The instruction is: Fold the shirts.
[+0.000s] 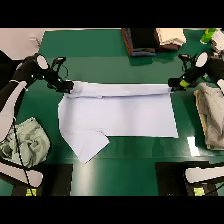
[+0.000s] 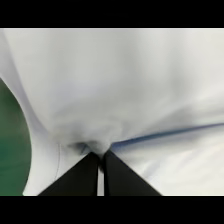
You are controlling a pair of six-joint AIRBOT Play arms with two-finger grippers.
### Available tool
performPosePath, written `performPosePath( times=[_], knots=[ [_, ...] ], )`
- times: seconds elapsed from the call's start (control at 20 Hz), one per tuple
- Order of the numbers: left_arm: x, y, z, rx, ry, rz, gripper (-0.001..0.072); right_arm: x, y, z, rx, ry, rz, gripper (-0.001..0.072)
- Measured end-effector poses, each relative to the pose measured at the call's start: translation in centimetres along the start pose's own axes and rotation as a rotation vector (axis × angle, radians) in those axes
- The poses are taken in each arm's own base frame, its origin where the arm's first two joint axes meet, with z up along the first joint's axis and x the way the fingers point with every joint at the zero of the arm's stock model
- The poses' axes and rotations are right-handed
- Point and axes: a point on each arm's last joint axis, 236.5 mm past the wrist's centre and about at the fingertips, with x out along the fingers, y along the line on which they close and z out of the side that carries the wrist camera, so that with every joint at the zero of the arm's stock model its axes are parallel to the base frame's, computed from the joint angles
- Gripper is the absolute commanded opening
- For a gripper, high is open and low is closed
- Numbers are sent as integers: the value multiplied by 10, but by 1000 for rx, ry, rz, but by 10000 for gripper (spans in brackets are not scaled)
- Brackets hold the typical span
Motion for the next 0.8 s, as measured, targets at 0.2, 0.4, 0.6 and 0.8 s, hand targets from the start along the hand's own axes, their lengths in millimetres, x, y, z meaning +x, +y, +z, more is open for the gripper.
performPosePath(
  times=[0.2, 0.4, 0.6, 0.8],
  knots=[
    [1, 2, -11, -33, 40, 3, 480, 2, 4, -8, 9, 2, 20, 387],
    [-29, -1, -21, -50, 33, 19, 480, -25, 4, -12, 22, -35, 34, 387],
    [-60, -7, -65, -91, 21, 29, 480, -46, -11, -51, 55, 9, 33, 492],
    [-59, -11, -136, -155, 50, 28, 480, -26, -23, -125, 108, 140, 36, 509]
  ],
)
